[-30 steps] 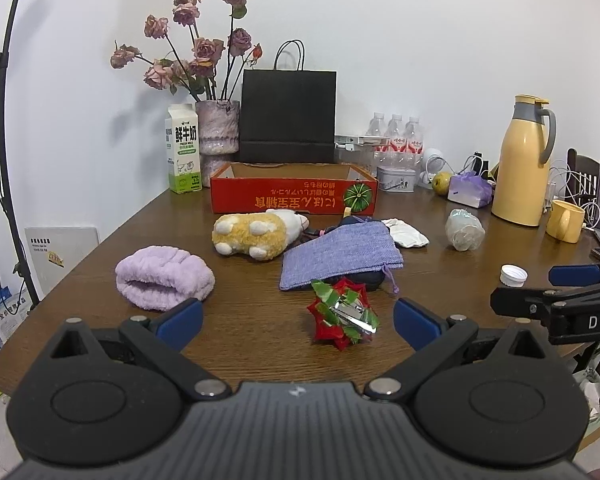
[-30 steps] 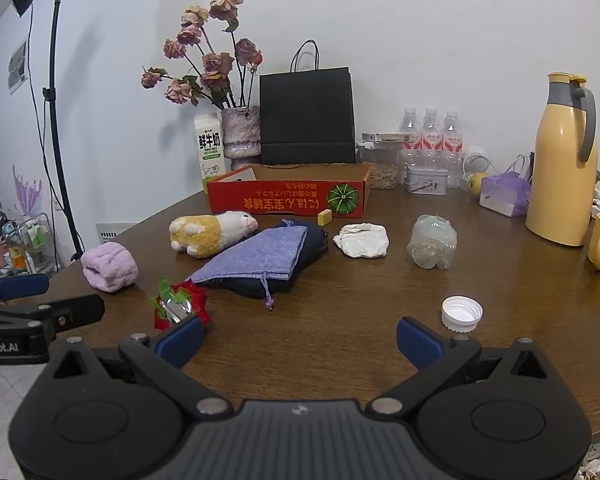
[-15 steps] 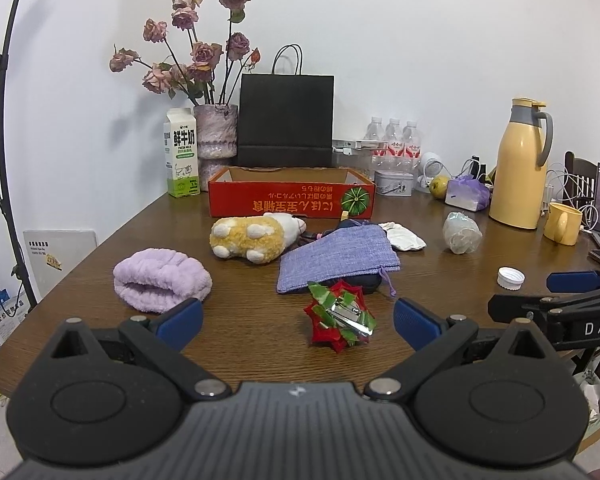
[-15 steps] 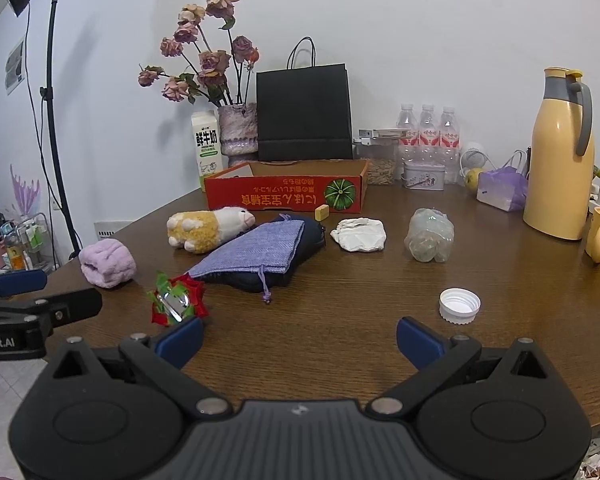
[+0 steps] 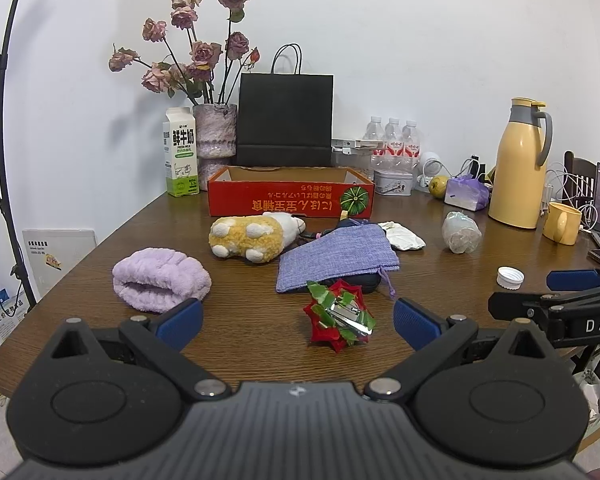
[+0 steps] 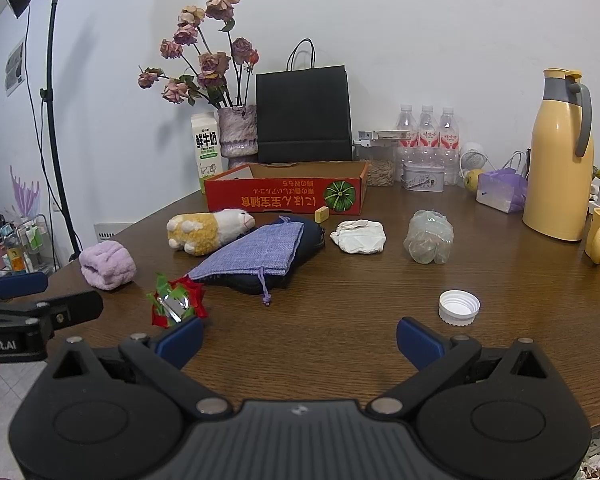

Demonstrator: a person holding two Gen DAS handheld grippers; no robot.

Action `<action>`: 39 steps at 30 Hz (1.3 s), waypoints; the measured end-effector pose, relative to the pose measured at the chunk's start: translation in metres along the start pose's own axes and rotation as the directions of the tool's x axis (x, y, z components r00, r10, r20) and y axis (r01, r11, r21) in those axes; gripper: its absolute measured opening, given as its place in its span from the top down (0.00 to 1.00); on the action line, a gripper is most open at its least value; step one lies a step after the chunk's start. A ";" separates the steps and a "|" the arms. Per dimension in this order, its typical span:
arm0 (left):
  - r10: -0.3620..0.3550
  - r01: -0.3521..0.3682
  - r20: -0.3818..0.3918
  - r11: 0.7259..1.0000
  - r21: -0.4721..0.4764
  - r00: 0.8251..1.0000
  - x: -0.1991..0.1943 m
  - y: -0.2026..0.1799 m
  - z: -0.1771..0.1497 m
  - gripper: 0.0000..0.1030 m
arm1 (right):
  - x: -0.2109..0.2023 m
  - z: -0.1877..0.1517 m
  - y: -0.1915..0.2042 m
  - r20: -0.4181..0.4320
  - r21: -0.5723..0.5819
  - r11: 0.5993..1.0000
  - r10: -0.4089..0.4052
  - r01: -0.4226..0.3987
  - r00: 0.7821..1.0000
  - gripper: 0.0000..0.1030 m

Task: Organize objects

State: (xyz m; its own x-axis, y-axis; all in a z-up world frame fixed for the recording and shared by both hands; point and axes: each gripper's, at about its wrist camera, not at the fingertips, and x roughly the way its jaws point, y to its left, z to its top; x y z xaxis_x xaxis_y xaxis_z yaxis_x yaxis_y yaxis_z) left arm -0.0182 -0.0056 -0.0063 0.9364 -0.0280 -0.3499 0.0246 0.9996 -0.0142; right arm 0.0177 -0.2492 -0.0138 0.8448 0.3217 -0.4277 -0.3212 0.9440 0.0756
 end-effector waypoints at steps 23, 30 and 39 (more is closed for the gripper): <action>-0.006 0.006 0.006 1.000 -0.001 1.000 -0.002 -0.001 -0.001 0.00 | -0.002 0.002 0.002 0.013 -0.004 1.000 0.002 -0.002 1.000 0.00; -0.006 0.006 0.006 1.000 -0.001 1.000 -0.002 -0.001 -0.001 0.00 | -0.002 0.002 0.002 0.014 -0.005 1.000 0.003 -0.003 1.000 0.00; -0.006 0.006 0.005 1.000 -0.001 1.000 -0.002 0.000 -0.002 0.00 | -0.002 0.002 0.002 0.013 -0.004 1.000 0.003 -0.003 1.000 0.00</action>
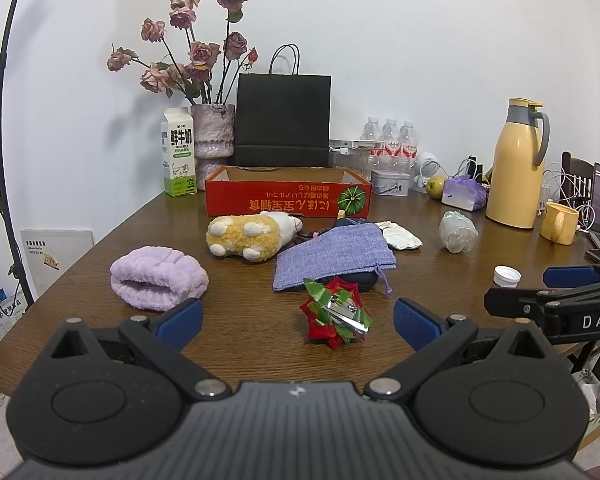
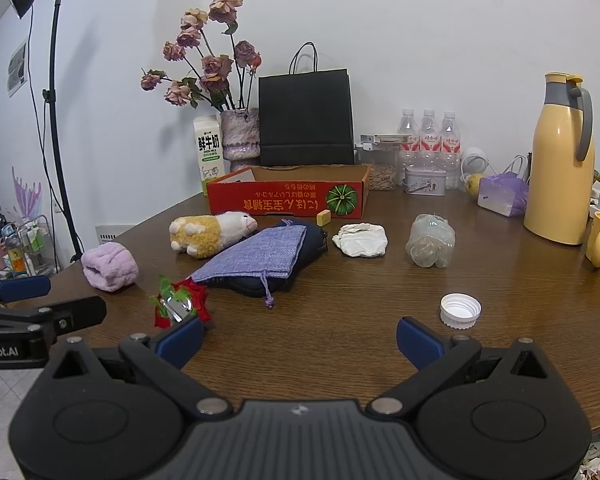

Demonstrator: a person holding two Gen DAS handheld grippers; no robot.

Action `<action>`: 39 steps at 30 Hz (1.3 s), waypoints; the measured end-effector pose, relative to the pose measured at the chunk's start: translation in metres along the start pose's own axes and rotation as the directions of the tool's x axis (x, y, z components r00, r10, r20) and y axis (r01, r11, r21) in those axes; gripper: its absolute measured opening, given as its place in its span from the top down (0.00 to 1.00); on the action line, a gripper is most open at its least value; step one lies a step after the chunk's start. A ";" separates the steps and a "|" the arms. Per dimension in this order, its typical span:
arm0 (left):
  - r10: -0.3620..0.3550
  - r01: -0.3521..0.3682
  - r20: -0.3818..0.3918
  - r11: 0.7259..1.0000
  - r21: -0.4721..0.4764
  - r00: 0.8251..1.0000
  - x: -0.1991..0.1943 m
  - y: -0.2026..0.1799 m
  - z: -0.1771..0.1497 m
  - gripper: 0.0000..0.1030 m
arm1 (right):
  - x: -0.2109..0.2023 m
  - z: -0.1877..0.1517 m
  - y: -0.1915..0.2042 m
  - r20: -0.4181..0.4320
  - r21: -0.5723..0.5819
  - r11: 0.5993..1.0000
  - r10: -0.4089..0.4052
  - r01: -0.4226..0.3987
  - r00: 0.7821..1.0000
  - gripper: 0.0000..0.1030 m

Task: Organize objects
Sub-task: 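Grasp the red-and-green gift bow with the left tool while the right tool grasps the white bottle cap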

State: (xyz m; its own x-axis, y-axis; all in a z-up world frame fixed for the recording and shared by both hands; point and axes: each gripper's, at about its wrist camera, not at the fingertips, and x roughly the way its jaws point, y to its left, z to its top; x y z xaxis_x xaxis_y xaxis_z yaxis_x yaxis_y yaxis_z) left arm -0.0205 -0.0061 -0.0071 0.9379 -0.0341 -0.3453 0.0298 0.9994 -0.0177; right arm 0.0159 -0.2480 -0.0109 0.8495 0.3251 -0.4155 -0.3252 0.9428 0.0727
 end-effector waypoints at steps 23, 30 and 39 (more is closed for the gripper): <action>-0.028 0.029 -0.063 1.000 0.008 0.998 0.024 -0.017 -0.005 0.00 | 0.009 -0.005 -0.021 0.000 -0.035 0.999 -0.032 0.032 1.000 0.00; -0.003 0.003 -0.126 1.000 0.000 0.992 0.051 -0.020 -0.006 0.00 | 0.030 -0.009 -0.050 -0.030 -0.035 0.999 -0.043 0.042 0.999 0.00; 0.044 -0.046 -0.204 0.999 -0.003 0.978 0.092 -0.034 -0.004 0.00 | 0.061 -0.003 -0.097 -0.063 -0.058 0.996 -0.066 0.062 0.996 0.03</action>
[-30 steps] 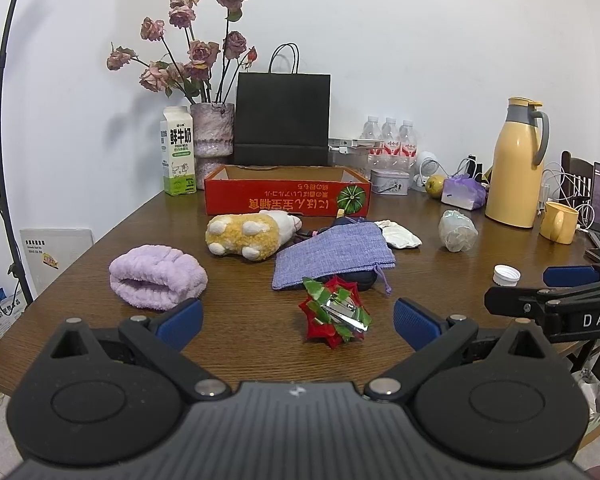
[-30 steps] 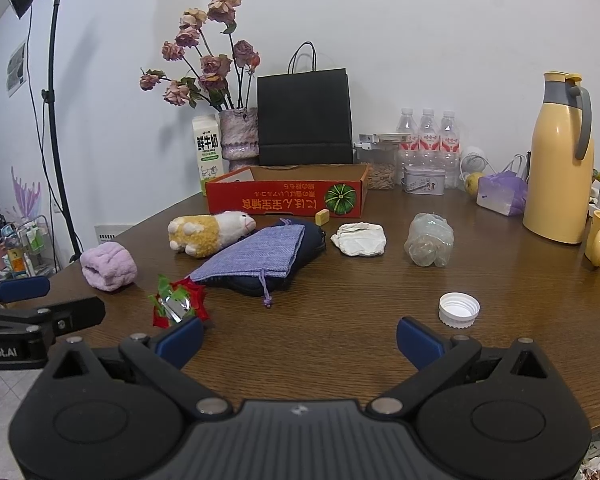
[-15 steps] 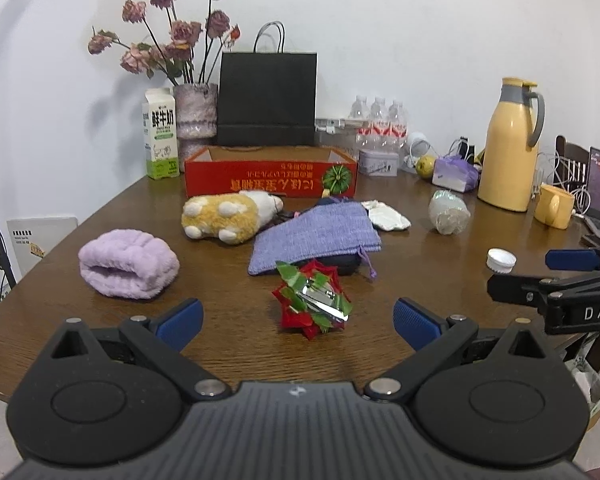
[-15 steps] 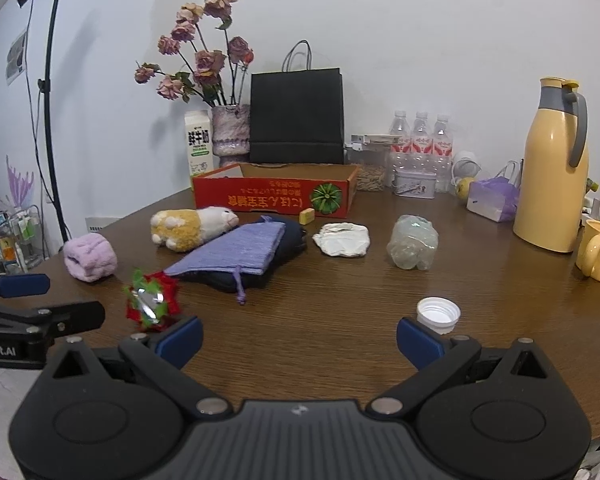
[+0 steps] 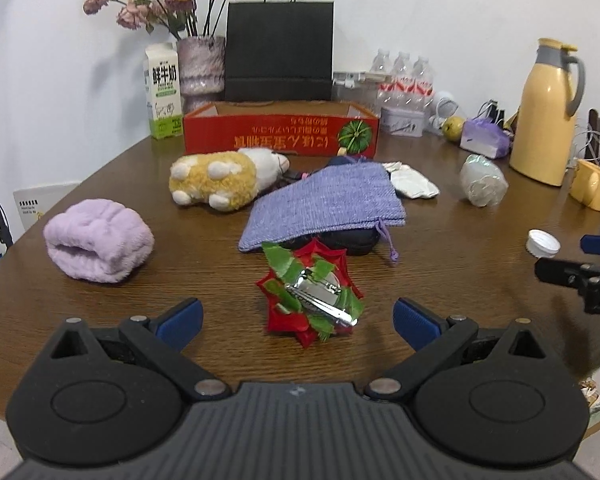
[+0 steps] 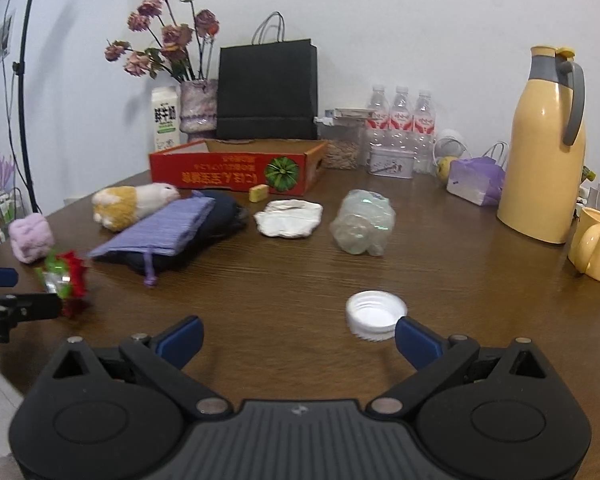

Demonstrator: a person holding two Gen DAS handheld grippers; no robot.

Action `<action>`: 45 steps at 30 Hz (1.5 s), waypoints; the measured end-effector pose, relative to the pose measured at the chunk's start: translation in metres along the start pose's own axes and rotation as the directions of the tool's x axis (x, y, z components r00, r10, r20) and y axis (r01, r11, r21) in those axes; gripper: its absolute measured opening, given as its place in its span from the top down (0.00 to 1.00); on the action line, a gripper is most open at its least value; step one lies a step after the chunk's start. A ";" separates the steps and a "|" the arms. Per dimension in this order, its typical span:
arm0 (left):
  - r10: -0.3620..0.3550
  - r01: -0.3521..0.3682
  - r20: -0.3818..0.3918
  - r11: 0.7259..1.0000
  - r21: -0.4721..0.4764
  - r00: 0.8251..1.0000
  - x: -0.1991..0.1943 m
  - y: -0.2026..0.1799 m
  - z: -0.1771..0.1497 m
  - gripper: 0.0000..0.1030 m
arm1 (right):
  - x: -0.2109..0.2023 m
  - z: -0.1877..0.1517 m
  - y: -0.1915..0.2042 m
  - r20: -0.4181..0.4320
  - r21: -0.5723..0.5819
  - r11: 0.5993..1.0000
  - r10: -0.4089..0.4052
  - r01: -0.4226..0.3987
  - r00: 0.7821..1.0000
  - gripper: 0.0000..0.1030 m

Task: Organize objects
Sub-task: 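Grasp the red-and-green gift bow with the left tool while the right tool grasps the white bottle cap, then carry the gift bow in the left tool while the right tool carries the cap to the red box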

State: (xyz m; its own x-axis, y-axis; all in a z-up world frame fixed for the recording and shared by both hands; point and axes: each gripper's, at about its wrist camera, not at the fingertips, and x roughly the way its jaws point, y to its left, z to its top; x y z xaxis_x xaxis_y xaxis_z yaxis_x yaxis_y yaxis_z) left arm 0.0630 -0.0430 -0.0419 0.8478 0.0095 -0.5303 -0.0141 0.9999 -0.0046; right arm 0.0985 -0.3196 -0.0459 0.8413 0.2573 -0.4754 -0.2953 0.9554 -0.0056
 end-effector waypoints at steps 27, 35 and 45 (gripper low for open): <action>0.120 -0.125 -0.092 0.991 -0.057 0.989 0.032 -0.019 0.010 0.14 | 0.045 0.010 -0.039 -0.103 -0.040 0.992 0.117 -0.121 0.988 0.38; 0.082 -0.084 -0.062 0.996 -0.037 0.995 0.024 -0.021 0.008 0.56 | 0.045 0.012 -0.041 -0.096 -0.030 0.993 0.107 -0.110 0.990 0.62; 0.055 -0.057 -0.033 0.997 -0.047 0.998 0.010 -0.010 0.006 0.56 | 0.030 0.016 -0.025 -0.079 -0.039 0.993 0.110 -0.113 0.991 0.62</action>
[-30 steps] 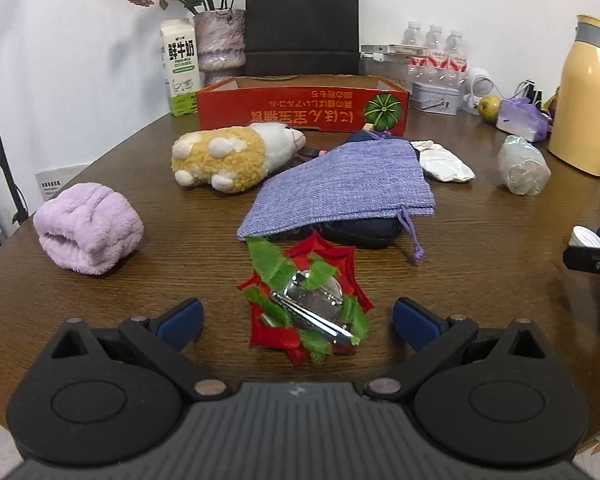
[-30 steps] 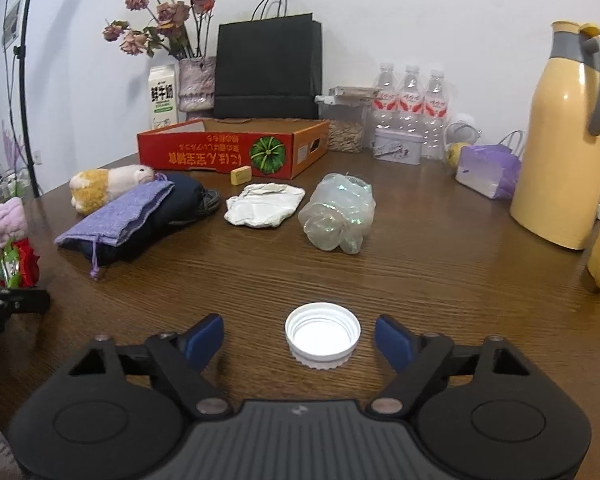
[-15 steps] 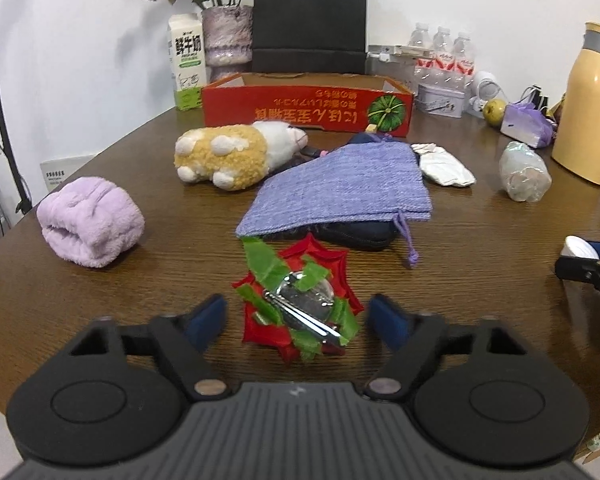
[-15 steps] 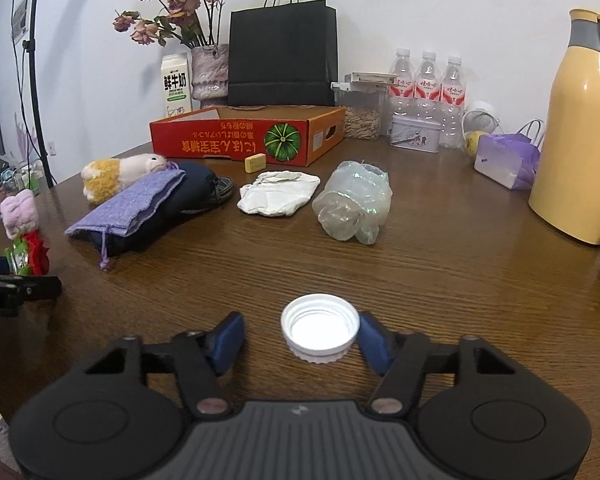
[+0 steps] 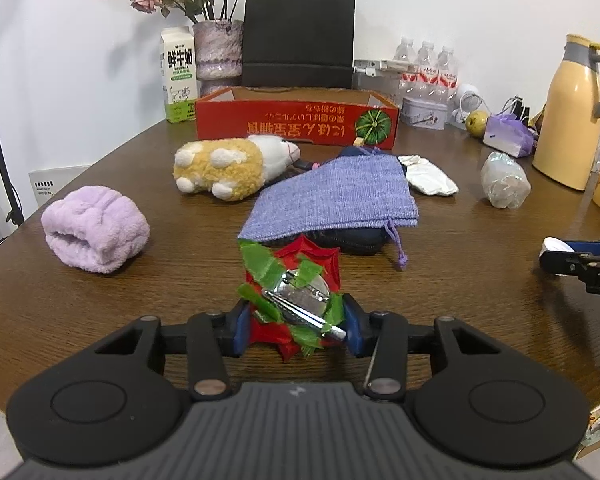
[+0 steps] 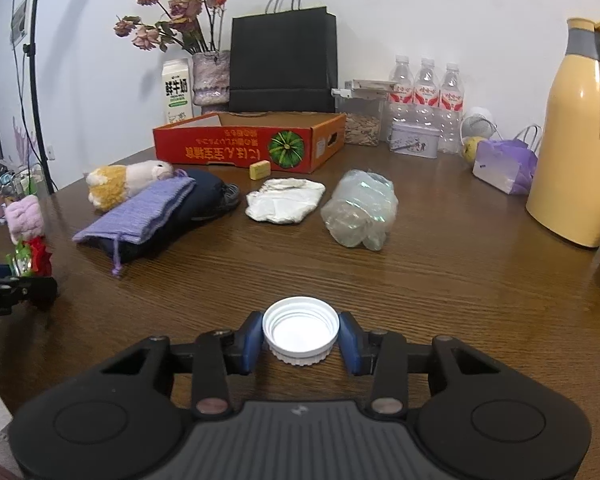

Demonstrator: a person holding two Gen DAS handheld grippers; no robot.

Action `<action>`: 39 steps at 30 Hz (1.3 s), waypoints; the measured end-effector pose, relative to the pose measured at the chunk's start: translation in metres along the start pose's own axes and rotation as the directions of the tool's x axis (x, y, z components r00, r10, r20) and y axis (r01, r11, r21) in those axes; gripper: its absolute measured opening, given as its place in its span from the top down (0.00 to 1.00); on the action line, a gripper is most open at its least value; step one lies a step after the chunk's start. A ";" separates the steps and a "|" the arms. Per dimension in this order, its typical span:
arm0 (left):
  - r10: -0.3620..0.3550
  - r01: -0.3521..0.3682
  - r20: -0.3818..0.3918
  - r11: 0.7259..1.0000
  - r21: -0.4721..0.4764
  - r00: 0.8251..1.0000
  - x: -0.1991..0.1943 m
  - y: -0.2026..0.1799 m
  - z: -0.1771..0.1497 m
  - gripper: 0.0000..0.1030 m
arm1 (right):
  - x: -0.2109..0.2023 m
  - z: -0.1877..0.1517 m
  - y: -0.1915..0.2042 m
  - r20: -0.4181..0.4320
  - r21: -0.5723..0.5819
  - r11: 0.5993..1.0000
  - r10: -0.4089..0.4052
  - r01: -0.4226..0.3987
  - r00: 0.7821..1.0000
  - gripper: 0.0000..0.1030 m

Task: Organize objects
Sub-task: 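Carry the gift bow in the left tool while the right tool carries the cap to the red box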

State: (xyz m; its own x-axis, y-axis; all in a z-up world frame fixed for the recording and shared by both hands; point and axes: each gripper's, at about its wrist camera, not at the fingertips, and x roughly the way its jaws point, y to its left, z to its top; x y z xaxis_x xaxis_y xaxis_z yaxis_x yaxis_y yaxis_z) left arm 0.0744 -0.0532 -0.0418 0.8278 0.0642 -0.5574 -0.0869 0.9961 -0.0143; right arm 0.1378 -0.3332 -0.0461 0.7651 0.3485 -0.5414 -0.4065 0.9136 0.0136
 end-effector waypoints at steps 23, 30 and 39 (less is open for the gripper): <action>-0.060 0.053 0.139 0.997 0.048 0.989 -0.017 0.060 0.044 0.56 | 0.000 0.056 0.101 0.085 -0.059 0.997 0.058 -0.053 0.995 0.62; -0.086 0.074 0.161 0.994 0.080 0.983 -0.006 0.073 0.072 0.56 | 0.018 0.082 0.116 0.106 -0.053 0.997 0.055 -0.049 0.993 0.62; -0.103 0.089 0.160 0.992 0.092 0.982 0.015 0.081 0.111 0.56 | 0.043 0.114 0.125 0.126 -0.044 0.998 0.047 -0.042 0.991 0.62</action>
State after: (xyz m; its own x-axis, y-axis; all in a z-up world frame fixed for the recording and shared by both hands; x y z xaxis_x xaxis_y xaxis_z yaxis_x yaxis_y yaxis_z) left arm 0.1415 0.0350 0.0410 0.9101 -0.0297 -0.4133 0.0382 0.9992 0.0124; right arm 0.1765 -0.1804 0.0279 0.8021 0.4149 -0.4295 -0.4596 0.8881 -0.0003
